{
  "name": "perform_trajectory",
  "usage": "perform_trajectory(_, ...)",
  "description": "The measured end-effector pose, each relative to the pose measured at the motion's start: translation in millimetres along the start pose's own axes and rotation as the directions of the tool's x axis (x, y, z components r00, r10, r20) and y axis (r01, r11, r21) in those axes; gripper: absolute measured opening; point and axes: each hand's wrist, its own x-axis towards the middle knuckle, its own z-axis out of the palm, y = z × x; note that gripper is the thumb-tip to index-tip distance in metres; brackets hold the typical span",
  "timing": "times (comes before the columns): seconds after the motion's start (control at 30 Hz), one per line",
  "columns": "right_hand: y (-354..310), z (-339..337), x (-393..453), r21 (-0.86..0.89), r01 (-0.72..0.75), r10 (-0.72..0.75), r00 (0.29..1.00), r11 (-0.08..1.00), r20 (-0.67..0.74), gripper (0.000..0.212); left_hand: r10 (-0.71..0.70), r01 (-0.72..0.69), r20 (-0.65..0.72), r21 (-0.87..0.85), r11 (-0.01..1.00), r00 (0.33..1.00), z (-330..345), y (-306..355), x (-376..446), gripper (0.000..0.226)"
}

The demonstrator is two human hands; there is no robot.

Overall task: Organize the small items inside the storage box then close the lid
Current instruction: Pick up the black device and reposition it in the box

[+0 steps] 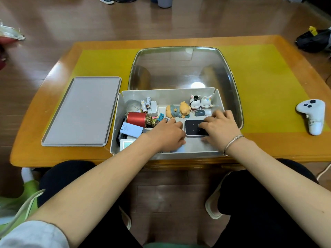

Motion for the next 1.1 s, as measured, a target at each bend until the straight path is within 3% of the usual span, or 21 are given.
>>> perform_trajectory(0.1,-5,-3,4,0.101,0.023,-0.027,0.999,0.995,0.043,0.038,-0.026,0.026,-0.009,-0.017,1.0,1.0,1,0,-2,0.038)
perform_trajectory(0.2,-9,-3,11,0.289,-0.018,-0.063,0.961,0.957,0.269,0.048,-0.059,0.057,-0.037,-0.036,0.998,0.998,4,2,-2,0.039)
perform_trajectory(0.3,-12,-2,16,0.303,-0.046,-0.073,0.926,0.952,0.372,0.056,-0.064,0.063,-0.026,-0.05,0.997,0.998,7,4,0,0.044)
perform_trajectory(0.53,-11,3,19,0.212,-0.025,-0.071,0.899,0.977,0.432,0.069,-0.075,0.074,0.055,0.005,0.997,0.996,11,7,9,0.055)
perform_trajectory(0.8,-12,2,21,0.293,-0.098,-0.049,0.888,0.951,0.457,0.054,-0.081,0.08,0.078,0.007,0.997,0.994,14,9,15,0.062)
perform_trajectory(1.1,-17,6,15,0.363,-0.212,0.021,0.886,0.907,0.463,0.069,-0.117,0.116,0.017,0.031,0.993,0.993,18,9,19,0.059)
